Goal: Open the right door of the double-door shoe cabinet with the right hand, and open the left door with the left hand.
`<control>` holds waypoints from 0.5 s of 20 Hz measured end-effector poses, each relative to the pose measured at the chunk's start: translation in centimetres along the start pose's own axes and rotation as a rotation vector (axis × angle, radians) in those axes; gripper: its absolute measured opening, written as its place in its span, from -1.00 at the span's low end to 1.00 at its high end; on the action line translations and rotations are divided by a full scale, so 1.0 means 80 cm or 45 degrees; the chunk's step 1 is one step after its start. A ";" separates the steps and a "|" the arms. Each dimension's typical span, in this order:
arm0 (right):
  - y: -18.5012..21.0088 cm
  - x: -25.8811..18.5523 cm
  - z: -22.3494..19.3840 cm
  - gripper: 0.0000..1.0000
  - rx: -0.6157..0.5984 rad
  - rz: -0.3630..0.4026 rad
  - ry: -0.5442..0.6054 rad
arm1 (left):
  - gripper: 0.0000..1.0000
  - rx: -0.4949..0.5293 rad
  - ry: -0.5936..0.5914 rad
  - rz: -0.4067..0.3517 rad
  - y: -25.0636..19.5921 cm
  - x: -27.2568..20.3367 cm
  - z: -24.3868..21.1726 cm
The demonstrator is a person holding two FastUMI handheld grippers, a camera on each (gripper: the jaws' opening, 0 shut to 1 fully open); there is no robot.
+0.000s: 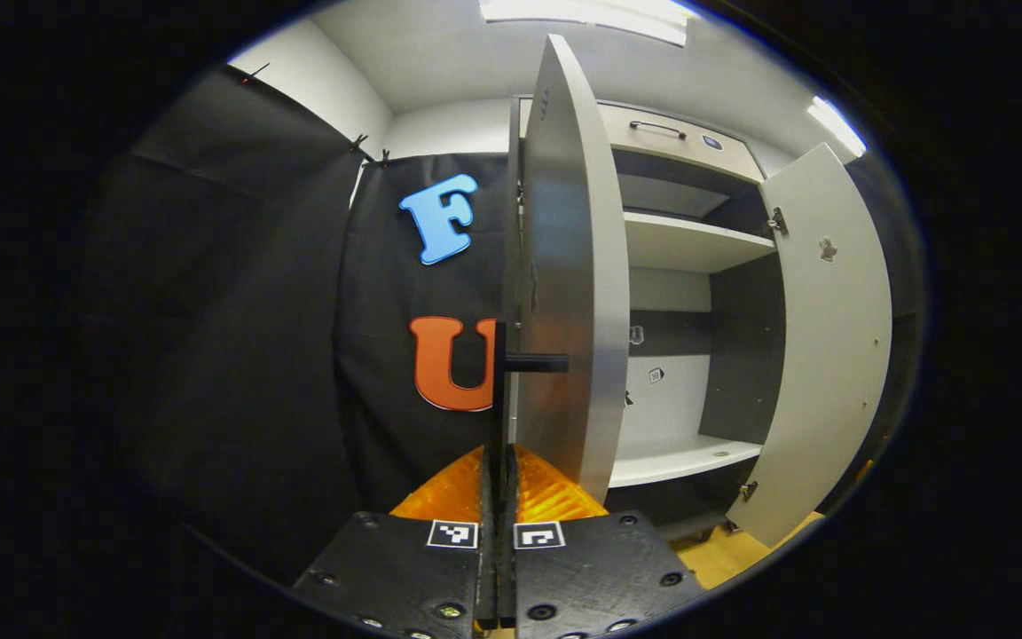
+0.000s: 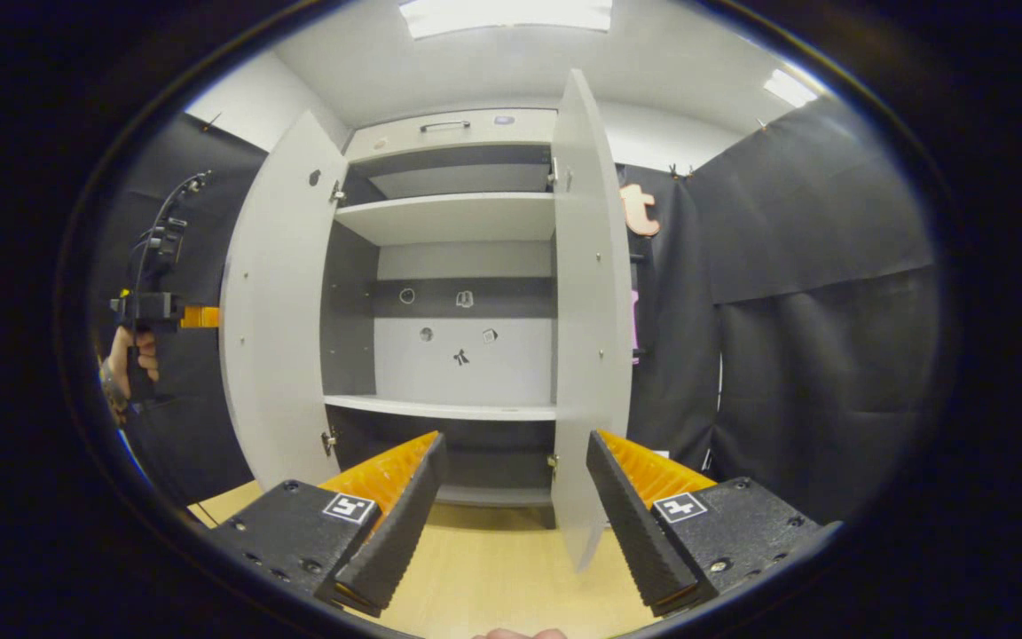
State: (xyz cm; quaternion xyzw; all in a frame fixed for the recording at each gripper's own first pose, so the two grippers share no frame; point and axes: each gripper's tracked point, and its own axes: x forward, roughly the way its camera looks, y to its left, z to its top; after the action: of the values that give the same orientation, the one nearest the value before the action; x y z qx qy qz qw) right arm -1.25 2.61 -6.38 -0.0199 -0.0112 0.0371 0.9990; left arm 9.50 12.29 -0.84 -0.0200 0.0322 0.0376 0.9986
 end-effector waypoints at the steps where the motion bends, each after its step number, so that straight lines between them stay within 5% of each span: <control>1: 0.002 0.000 -0.002 0.98 -0.004 0.001 0.007 | -1.00 -0.018 0.004 -0.027 0.002 0.000 -0.001; 6: 0.010 -0.003 -0.010 0.97 -0.010 -0.004 0.040 | -1.00 -0.056 -0.016 -0.125 0.017 0.002 0.000; 7: 0.012 -0.003 -0.008 0.98 -0.014 -0.003 0.042 | -0.74 -0.061 -0.021 -0.138 0.018 0.003 0.000; 8: 0.013 -0.004 -0.009 0.98 -0.017 -0.001 0.040 | -0.99 -0.072 -0.022 -0.138 0.021 0.003 0.000; 10: 0.014 -0.005 -0.006 0.97 -0.020 0.000 0.035 | -0.95 -0.121 0.021 -0.129 0.022 -0.014 -0.010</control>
State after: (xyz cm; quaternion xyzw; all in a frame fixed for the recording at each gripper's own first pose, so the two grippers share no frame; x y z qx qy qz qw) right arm -1.70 3.67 -6.92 -0.0282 0.0024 0.0367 0.9989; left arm 8.20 13.91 -1.62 -0.0692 0.0376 -0.0117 0.9968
